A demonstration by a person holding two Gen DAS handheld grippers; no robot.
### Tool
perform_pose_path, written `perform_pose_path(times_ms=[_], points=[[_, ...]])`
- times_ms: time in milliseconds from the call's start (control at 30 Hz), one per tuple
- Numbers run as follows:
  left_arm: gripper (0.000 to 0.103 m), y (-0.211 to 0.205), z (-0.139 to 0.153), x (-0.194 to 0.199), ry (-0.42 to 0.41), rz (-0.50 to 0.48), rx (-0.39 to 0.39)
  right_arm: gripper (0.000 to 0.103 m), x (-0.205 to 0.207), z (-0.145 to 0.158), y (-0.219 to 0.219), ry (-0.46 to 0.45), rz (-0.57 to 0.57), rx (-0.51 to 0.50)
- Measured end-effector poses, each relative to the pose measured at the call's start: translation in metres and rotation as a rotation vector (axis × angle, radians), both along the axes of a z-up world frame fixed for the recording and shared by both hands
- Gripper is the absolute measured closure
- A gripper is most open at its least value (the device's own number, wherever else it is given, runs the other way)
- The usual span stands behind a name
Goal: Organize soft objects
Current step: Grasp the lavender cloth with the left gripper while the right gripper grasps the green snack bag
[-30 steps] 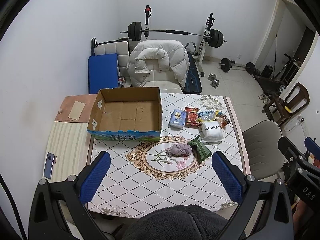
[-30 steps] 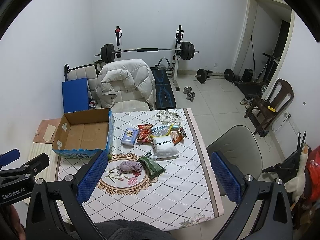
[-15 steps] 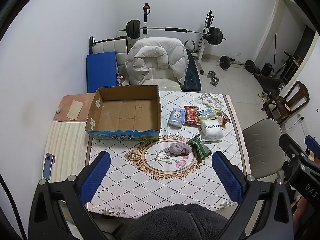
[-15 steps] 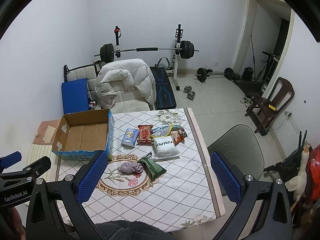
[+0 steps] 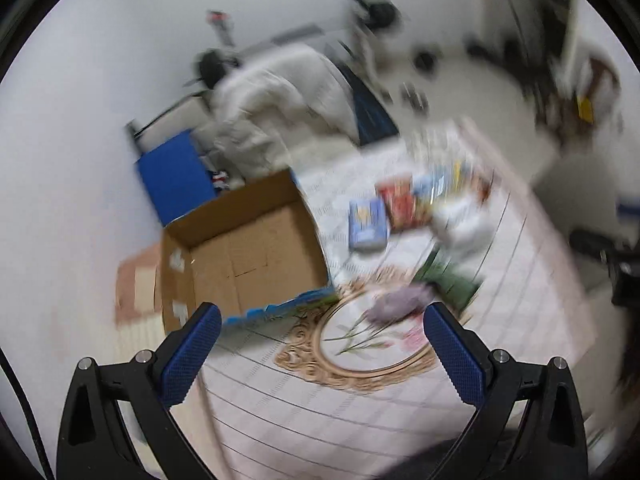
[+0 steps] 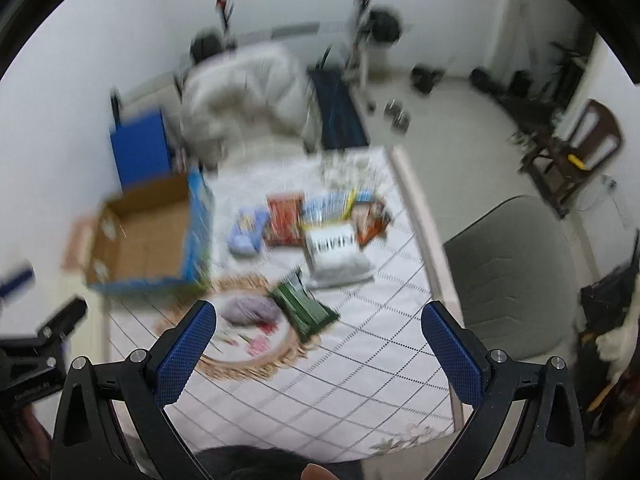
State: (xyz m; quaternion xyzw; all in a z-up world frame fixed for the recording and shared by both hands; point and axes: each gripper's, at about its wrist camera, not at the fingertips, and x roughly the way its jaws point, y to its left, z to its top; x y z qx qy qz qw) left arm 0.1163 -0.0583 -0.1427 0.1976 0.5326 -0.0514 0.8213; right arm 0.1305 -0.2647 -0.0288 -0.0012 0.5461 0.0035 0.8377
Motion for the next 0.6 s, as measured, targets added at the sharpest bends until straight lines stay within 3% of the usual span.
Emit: perform_pose_path(times_ms=[133, 300, 367, 467, 533, 600], points=[[0.0, -0.019, -0.096, 0.026, 0.178, -0.131, 0.141, 0.0, 0.064, -0.14, 0.013, 0.255, 0.158, -0.017], [0.0, -0.035, -0.175, 0.027, 0.273, -0.261, 0.291, 0.0, 0.103, -0.262, 0.033, 0.428, 0.25, -0.014], [0.0, -0.041, -0.19, 0.027, 0.299, -0.291, 0.311, 0.003, 0.112, -0.295, 0.041, 0.478, 0.269, -0.008], [0.0, -0.056, -0.209, 0.035, 0.304, -0.345, 0.337, 0.023, 0.116, -0.33, 0.041, 0.552, 0.257, 0.021], [0.0, -0.068, -0.22, 0.041, 0.305, -0.39, 0.352, 0.044, 0.113, -0.34, 0.029, 0.58, 0.218, 0.032], [0.0, -0.082, -0.23, 0.047, 0.304, -0.432, 0.367, 0.047, 0.108, -0.346, 0.012, 0.603, 0.173, 0.074]])
